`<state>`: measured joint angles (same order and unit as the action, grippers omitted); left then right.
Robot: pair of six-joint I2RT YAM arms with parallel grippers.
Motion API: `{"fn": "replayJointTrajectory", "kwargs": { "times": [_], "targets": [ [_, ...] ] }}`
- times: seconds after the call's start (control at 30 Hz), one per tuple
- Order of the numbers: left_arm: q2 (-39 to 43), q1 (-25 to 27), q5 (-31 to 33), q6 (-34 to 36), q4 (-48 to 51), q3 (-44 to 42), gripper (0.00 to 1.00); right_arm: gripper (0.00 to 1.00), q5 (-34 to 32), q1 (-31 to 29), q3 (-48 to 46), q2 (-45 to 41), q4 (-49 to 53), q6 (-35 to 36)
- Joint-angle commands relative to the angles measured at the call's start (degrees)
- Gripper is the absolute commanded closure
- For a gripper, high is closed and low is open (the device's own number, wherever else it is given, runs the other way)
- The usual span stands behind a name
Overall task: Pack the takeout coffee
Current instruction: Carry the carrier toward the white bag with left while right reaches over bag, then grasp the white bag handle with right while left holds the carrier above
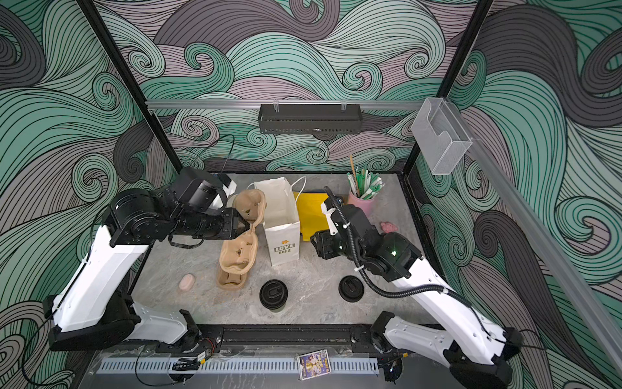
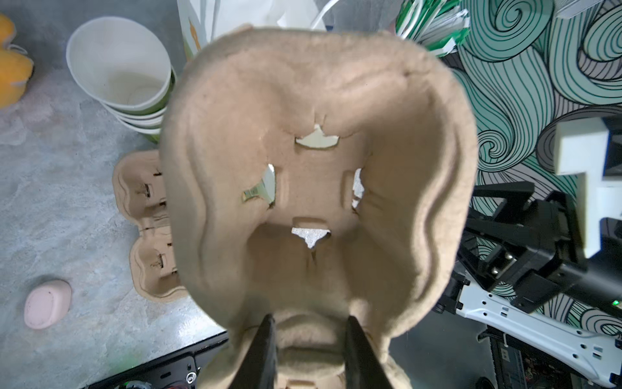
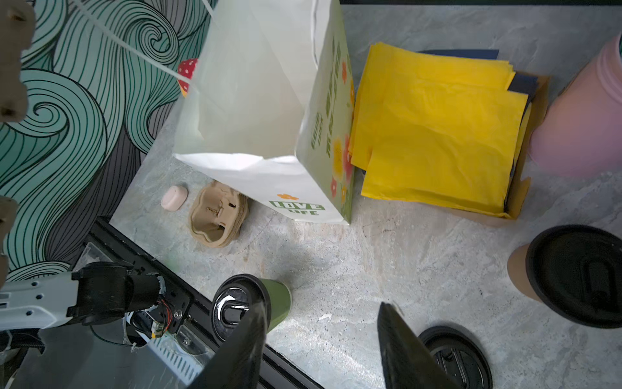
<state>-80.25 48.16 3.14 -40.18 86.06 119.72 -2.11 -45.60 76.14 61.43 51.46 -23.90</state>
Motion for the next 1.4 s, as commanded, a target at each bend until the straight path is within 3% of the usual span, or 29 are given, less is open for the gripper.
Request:
{"fn": "replayJointTrajectory", "kwargs": {
  "times": [0.0,0.17,0.6,0.97,1.37],
  "targets": [
    [-2.1,0.4,2.9,2.5,-0.8,3.7,1.00,0.43,0.7,1.1,3.7,3.6,-0.6,4.0],
    [-7.6,0.3,5.2,4.2,-0.8,9.8,1.00,0.42,-2.0,2.6,9.8,10.2,-2.2,5.5],
    [-20.0,-1.9,7.5,6.2,-5.1,22.4,1.00,0.43,-0.7,6.1,17.0,20.9,-11.9,4.7],
    [-23.5,-5.4,4.7,3.6,-7.5,22.4,1.00,0.63,-2.5,6.9,18.4,25.1,-15.2,4.4],
    [-26.3,-8.5,2.1,2.1,-9.0,22.4,1.00,0.89,0.2,6.9,16.4,24.5,-17.1,1.3]
  ]
}}
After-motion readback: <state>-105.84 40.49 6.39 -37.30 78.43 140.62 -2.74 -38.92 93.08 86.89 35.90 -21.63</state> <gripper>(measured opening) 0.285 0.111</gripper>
